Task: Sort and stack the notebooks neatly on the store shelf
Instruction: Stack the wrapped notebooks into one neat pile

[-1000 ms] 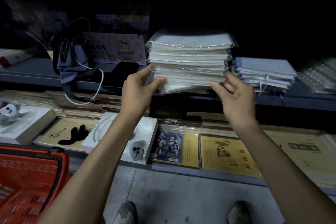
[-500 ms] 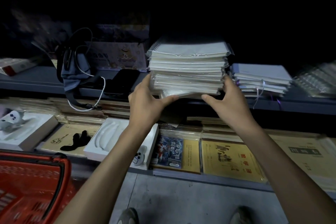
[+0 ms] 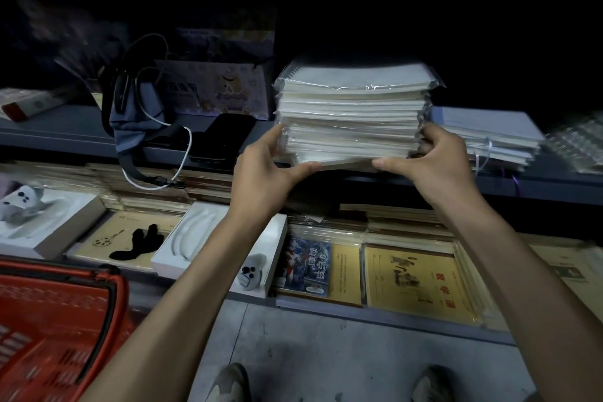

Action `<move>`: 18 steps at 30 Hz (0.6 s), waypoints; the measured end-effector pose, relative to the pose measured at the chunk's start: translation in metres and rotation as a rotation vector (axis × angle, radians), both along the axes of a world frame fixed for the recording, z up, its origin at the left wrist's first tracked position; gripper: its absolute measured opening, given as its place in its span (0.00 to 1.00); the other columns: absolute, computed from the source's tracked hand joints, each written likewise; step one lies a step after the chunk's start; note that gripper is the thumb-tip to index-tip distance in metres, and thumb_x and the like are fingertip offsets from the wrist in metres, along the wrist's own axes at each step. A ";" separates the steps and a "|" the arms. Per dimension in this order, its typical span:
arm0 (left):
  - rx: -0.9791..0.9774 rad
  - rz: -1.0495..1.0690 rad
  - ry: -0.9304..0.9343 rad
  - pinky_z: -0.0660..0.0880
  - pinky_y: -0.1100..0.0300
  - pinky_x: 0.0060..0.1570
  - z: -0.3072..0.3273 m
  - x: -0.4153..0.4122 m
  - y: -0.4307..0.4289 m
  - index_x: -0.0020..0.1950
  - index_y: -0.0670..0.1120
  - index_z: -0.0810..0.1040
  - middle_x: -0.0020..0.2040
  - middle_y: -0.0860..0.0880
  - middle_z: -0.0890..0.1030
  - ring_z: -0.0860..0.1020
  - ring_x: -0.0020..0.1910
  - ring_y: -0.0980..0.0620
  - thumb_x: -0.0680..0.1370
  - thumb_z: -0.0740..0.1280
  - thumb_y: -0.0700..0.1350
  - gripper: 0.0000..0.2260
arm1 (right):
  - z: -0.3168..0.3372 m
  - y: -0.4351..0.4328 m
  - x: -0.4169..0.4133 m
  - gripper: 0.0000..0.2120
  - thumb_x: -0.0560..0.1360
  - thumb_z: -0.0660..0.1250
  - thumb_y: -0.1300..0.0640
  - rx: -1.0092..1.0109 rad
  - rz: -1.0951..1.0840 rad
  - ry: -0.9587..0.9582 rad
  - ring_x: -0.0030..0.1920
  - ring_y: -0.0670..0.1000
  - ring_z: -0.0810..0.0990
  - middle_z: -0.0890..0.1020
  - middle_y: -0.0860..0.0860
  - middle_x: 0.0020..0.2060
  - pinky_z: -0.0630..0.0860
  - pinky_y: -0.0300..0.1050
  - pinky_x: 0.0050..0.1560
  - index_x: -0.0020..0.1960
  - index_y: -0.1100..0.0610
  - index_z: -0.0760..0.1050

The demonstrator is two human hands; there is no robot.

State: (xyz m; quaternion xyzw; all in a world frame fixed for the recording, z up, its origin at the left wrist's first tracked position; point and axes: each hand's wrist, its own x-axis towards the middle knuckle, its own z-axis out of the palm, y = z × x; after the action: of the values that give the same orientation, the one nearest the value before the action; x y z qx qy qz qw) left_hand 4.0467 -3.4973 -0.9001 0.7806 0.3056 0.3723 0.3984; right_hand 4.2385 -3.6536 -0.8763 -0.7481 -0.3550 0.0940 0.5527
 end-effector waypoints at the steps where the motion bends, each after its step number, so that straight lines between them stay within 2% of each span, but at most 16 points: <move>1: -0.008 -0.017 0.003 0.78 0.51 0.67 0.001 -0.002 0.003 0.75 0.51 0.77 0.61 0.57 0.85 0.81 0.63 0.61 0.66 0.81 0.62 0.40 | 0.001 -0.001 -0.002 0.43 0.65 0.83 0.60 0.015 -0.004 -0.003 0.61 0.38 0.77 0.79 0.38 0.60 0.72 0.34 0.62 0.77 0.57 0.69; 3: -0.006 -0.057 0.020 0.77 0.52 0.69 0.005 -0.007 0.009 0.75 0.50 0.76 0.62 0.57 0.85 0.81 0.64 0.61 0.68 0.82 0.59 0.38 | 0.003 -0.002 -0.007 0.47 0.65 0.84 0.59 0.051 -0.008 -0.013 0.67 0.42 0.74 0.77 0.45 0.70 0.71 0.37 0.66 0.78 0.57 0.66; 5: -0.002 -0.103 0.029 0.77 0.56 0.69 0.010 -0.015 0.012 0.74 0.47 0.77 0.60 0.58 0.86 0.82 0.62 0.62 0.73 0.82 0.48 0.31 | 0.002 -0.003 -0.013 0.48 0.64 0.84 0.58 0.093 0.005 -0.011 0.69 0.43 0.72 0.74 0.46 0.72 0.72 0.30 0.62 0.79 0.57 0.66; 7: 0.001 -0.148 0.023 0.77 0.54 0.69 0.011 -0.023 0.016 0.71 0.44 0.79 0.60 0.55 0.86 0.83 0.62 0.60 0.75 0.80 0.42 0.26 | -0.001 -0.004 -0.019 0.47 0.64 0.84 0.58 0.101 0.012 -0.010 0.64 0.37 0.72 0.75 0.45 0.70 0.70 0.20 0.51 0.78 0.56 0.67; 11: 0.004 -0.192 0.022 0.75 0.47 0.71 0.005 -0.034 0.030 0.72 0.43 0.78 0.63 0.51 0.86 0.82 0.66 0.53 0.76 0.78 0.39 0.25 | -0.008 -0.007 -0.026 0.45 0.64 0.84 0.60 0.141 0.023 0.019 0.45 0.22 0.72 0.75 0.37 0.63 0.71 0.19 0.45 0.77 0.58 0.69; 14: 0.019 -0.163 -0.001 0.73 0.47 0.74 0.000 -0.036 0.033 0.75 0.44 0.77 0.67 0.50 0.83 0.79 0.69 0.54 0.76 0.78 0.40 0.28 | -0.011 -0.009 -0.021 0.45 0.64 0.84 0.61 0.156 0.017 0.055 0.50 0.26 0.73 0.77 0.36 0.62 0.73 0.22 0.47 0.77 0.57 0.69; 16: 0.016 -0.164 -0.012 0.72 0.48 0.75 -0.002 -0.036 0.032 0.77 0.45 0.75 0.69 0.50 0.82 0.77 0.71 0.54 0.76 0.78 0.40 0.29 | -0.012 -0.010 -0.018 0.44 0.64 0.84 0.61 0.149 0.011 0.070 0.48 0.23 0.72 0.75 0.29 0.54 0.74 0.23 0.48 0.76 0.56 0.70; 18: 0.009 -0.166 -0.012 0.71 0.49 0.75 -0.004 -0.036 0.033 0.77 0.44 0.75 0.70 0.49 0.81 0.77 0.72 0.54 0.77 0.77 0.39 0.29 | -0.014 -0.010 -0.015 0.43 0.64 0.84 0.62 0.147 0.019 0.087 0.46 0.21 0.73 0.74 0.29 0.51 0.74 0.22 0.47 0.76 0.56 0.71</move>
State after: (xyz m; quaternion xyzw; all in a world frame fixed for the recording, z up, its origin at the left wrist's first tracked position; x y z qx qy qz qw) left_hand 4.0112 -3.4643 -0.9045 0.8027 0.2359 0.3442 0.4261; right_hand 4.2234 -3.6641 -0.8906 -0.6973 -0.3436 0.1054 0.6202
